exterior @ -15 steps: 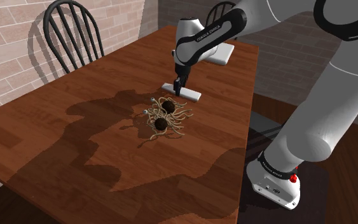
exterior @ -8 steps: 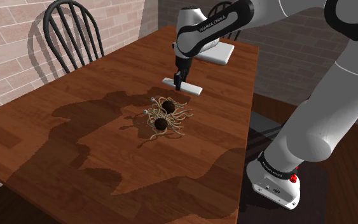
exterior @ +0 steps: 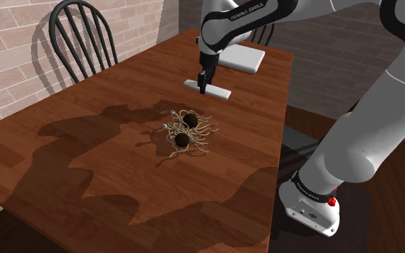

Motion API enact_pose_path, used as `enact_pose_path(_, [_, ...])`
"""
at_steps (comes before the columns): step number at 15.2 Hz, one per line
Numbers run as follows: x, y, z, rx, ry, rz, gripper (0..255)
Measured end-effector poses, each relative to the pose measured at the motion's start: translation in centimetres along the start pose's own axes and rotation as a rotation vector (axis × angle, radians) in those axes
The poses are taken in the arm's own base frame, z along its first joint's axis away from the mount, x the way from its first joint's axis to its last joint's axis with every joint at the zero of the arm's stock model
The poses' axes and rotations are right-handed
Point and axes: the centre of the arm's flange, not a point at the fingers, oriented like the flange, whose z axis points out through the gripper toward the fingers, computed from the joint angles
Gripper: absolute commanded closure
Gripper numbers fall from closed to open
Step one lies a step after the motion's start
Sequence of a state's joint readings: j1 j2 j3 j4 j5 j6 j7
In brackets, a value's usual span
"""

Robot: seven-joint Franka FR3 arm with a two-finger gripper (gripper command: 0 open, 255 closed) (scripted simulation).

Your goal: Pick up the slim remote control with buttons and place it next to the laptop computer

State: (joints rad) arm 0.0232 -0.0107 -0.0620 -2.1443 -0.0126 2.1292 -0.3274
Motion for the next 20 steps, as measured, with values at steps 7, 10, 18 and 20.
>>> enact_pose_path(7, [-1.2,2.3,-2.3,0.0,0.0,0.001,255])
enact_pose_path(10, [-3.4,5.7,-2.1,0.0,-0.001,0.001,255])
enact_pose_path(18, [-8.8,14.6,-2.3,0.0,0.0,0.002,255])
enact_pose_path(20, [-10.1,16.5,-2.0,0.0,0.0,0.001,255])
